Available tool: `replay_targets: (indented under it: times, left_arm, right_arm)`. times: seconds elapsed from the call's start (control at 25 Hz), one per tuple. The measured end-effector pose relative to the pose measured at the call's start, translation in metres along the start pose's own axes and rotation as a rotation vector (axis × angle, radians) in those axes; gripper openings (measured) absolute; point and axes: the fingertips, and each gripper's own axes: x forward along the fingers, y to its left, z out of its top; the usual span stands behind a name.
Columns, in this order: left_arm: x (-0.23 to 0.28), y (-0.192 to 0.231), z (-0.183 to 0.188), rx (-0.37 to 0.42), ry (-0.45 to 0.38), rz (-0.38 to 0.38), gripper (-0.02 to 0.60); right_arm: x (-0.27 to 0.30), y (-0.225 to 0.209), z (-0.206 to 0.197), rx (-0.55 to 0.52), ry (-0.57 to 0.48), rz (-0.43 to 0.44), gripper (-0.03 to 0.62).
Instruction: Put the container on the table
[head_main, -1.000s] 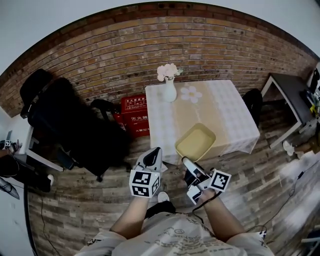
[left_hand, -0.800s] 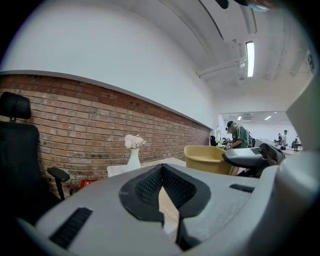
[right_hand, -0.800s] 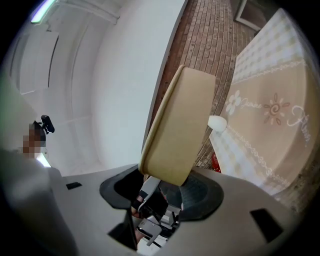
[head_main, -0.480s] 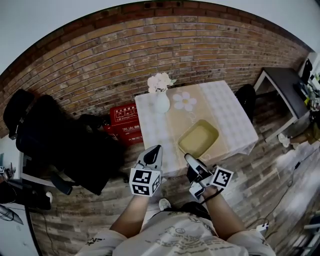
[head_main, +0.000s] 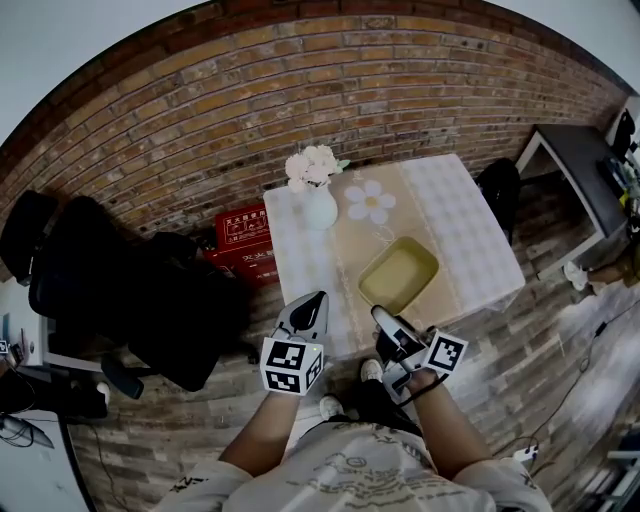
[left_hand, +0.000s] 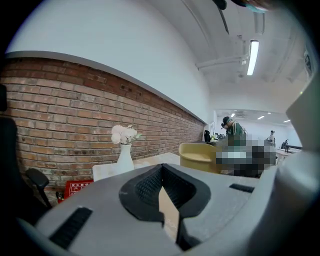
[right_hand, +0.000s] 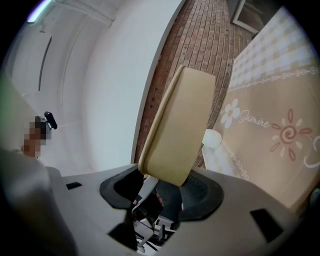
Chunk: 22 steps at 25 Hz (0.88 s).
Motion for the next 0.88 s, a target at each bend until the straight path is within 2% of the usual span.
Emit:
replay_targets:
  times: [0.48, 0.88]
  left_arm:
    - [0.065, 0.009, 0.000, 0.009, 0.063, 0.029, 0.000]
    - [0.111, 0.024, -0.007, 0.001, 0.119, 0.083, 0.000]
  right_arm:
    - [0.014, -0.087, 0.063, 0.071, -0.015, -0.038, 0.216]
    - [0.037, -0.170, 0.090, 0.139, 0.038, -0.083, 0.216]
